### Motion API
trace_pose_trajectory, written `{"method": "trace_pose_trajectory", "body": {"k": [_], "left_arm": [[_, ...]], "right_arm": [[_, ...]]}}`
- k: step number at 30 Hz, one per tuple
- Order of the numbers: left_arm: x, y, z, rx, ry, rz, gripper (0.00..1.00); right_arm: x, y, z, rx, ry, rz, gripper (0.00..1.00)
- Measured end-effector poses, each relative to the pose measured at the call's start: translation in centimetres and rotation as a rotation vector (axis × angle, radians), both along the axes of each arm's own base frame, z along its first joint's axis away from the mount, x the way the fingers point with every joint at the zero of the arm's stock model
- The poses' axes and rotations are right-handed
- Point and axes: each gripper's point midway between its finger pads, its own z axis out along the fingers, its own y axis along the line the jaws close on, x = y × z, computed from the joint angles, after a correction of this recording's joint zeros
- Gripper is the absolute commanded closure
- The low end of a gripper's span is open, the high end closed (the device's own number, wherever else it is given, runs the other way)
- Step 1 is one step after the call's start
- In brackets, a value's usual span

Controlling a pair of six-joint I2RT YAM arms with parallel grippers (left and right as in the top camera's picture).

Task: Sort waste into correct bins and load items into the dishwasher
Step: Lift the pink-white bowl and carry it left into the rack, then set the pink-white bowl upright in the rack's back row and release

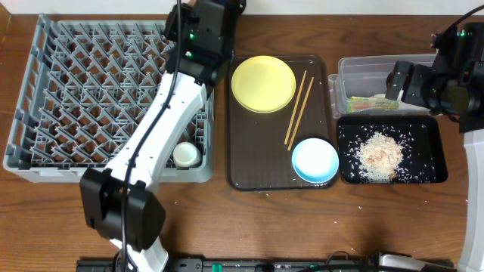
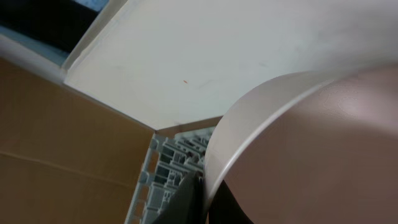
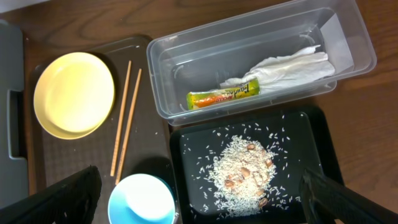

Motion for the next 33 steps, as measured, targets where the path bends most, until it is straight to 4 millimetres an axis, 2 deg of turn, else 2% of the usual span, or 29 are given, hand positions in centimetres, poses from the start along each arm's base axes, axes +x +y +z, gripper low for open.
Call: {"method": "trace_pose_trajectory", "body": {"k": [5, 9, 16, 20, 25, 33], "left_arm": [[2.6, 3.0, -1.9, -0.005, -0.027, 0.07, 0.92], [4.3, 5.0, -4.4, 0.002, -0.022, 0.112, 0.92], [6.6, 5.7, -8.2, 0.064, -0.016, 0.155, 0.93], [7.1, 6.1, -10.0, 0.119, -0.002, 0.19, 0.92], [7.5, 6.6, -11.3, 0.151, -0.01, 0.234, 0.92], [7.6, 6.9, -11.3, 0.156, -0.047, 0.266, 0.93]], "right_arm": [[0.0, 0.0, 0.0, 0.0, 0.0, 0.0, 0.01], [0.0, 0.0, 0.0, 0.0, 0.0, 0.0, 0.01], [0.0, 0.0, 0.0, 0.0, 0.0, 0.0, 0.01], [0.0, 0.0, 0.0, 0.0, 0.0, 0.0, 0.01], [0.0, 0.0, 0.0, 0.0, 0.0, 0.0, 0.01], [0.0, 0.0, 0.0, 0.0, 0.0, 0.0, 0.01]]}}
